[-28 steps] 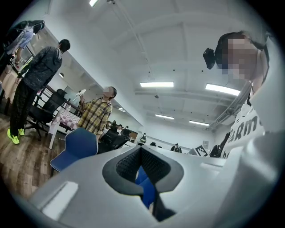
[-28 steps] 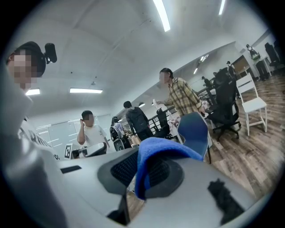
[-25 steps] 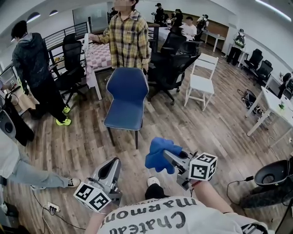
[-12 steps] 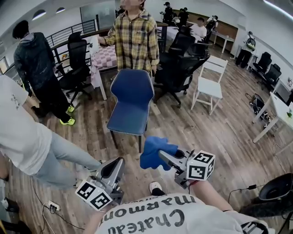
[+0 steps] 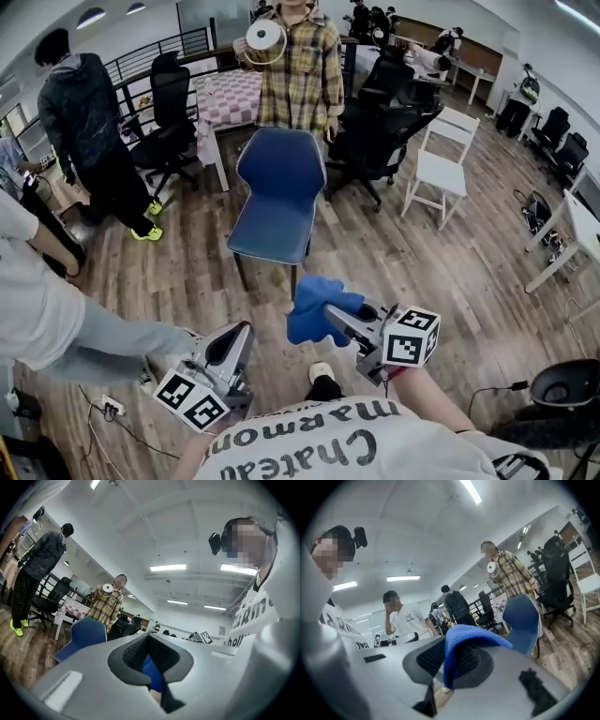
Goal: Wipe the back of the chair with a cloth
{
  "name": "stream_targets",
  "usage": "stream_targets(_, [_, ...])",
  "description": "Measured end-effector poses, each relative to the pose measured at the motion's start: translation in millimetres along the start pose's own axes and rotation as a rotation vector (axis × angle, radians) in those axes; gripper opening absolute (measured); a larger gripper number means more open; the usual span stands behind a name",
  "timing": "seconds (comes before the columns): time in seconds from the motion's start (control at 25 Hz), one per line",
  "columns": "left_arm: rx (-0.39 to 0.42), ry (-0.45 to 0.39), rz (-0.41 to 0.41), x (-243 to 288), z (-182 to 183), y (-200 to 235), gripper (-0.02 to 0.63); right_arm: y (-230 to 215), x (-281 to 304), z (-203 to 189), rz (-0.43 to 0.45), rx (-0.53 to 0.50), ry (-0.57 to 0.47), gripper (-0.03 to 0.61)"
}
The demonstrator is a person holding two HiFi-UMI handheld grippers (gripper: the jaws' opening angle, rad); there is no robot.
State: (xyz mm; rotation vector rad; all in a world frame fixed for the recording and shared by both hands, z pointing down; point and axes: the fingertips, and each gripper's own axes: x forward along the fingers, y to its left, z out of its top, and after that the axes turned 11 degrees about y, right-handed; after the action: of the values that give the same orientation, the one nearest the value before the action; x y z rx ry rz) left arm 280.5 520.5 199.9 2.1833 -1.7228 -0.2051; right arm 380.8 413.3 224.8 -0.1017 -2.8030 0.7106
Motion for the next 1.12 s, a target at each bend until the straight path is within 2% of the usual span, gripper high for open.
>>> stream_targets(0.36, [-0.030, -0.003, 0.054, -2, -6, 16, 0.004, -16, 6, 7, -0.009, 0.010, -0.020, 0.046])
stream_targets(0.76, [-0.029, -0.042, 0.088, 51, 24, 55, 0.004, -70, 30, 49, 0.030, -0.011, -0.008, 0.046])
stream_targets(1.12, [-0.060, -0.069, 0.125, 103, 49, 94, 0.004, -119, 45, 99, 0.055, -0.047, -0.013, 0.046])
